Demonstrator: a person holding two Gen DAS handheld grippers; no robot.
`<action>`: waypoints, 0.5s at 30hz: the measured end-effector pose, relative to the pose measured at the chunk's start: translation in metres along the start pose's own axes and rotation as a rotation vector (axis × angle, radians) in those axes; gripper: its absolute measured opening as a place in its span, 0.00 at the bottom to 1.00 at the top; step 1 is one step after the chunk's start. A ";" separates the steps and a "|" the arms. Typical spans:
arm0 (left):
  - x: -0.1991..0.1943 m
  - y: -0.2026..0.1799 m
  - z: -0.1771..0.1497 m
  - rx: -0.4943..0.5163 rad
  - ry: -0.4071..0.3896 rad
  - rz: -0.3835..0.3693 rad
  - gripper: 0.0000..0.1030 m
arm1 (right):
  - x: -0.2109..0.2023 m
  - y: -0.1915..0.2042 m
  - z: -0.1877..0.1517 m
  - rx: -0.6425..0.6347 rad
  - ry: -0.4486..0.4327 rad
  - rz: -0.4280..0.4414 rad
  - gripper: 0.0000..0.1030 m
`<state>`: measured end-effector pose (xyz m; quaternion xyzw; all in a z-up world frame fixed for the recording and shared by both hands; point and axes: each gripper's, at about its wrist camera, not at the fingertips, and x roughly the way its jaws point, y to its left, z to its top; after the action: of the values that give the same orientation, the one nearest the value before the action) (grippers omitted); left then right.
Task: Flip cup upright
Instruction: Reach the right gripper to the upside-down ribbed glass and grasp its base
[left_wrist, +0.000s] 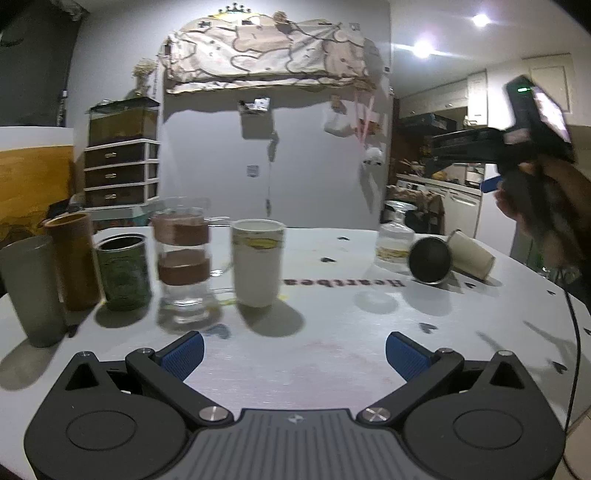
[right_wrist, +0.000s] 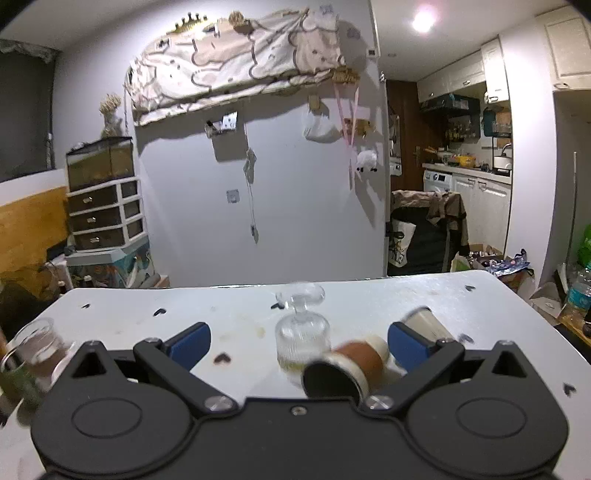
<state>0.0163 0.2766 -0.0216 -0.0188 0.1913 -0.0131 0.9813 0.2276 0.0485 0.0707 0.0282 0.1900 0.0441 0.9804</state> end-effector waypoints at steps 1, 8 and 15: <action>0.000 0.005 0.000 -0.005 -0.002 0.008 1.00 | 0.014 0.003 0.006 -0.004 0.008 -0.003 1.00; 0.011 0.035 -0.004 -0.049 0.032 0.046 1.00 | 0.103 0.010 0.025 0.044 0.124 -0.069 0.95; 0.015 0.051 -0.005 -0.072 0.048 0.077 1.00 | 0.164 0.009 0.023 0.079 0.207 -0.147 0.89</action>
<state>0.0296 0.3274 -0.0342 -0.0463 0.2159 0.0309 0.9748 0.3869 0.0726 0.0315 0.0483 0.2931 -0.0328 0.9543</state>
